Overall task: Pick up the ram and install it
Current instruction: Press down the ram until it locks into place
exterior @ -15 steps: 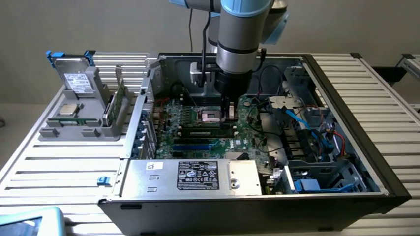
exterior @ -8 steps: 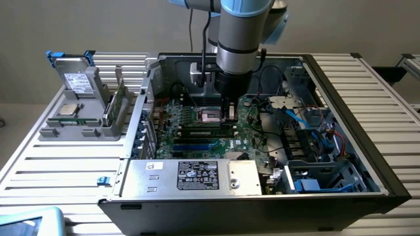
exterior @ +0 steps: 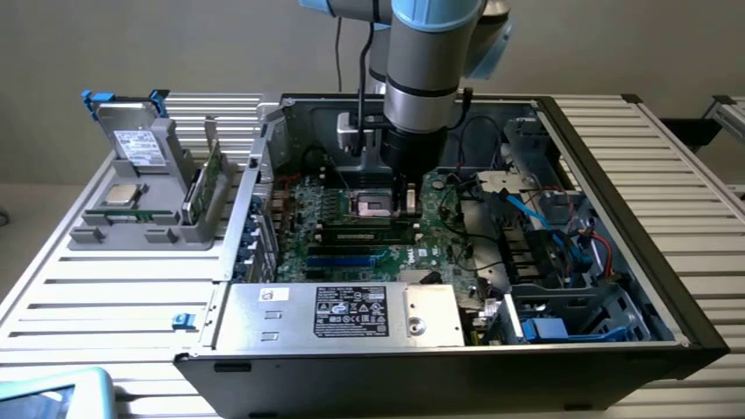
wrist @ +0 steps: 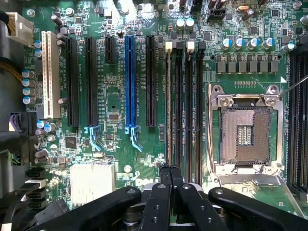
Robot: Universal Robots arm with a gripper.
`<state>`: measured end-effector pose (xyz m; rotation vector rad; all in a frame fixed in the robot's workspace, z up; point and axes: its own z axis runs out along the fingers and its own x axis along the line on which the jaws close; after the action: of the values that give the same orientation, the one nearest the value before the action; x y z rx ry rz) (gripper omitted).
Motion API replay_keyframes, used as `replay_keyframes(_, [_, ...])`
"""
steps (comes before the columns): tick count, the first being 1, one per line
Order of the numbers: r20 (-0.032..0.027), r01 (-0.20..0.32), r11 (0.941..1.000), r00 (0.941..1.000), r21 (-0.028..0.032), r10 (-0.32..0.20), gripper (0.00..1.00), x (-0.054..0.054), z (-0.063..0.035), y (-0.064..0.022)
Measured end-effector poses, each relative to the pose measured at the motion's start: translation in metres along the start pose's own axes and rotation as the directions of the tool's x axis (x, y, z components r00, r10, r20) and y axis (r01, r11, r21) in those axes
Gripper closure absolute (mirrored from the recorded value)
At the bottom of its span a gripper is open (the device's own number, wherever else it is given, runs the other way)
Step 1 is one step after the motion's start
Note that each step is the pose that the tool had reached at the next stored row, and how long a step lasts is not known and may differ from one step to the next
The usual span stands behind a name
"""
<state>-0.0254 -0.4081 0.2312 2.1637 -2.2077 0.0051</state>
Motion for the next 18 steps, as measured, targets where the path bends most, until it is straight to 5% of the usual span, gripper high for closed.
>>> replay_keyframes(13, [-0.0052, 0.000, 1.0000, 1.0000, 0.0003, 0.000, 0.89, 0.000, 0.0038, 0.0003])
replay_keyframes(18, [-0.0060, 0.000, 1.0000, 1.0000, 0.0000, 0.000, 0.89, 0.001, -0.0151, 0.0047])
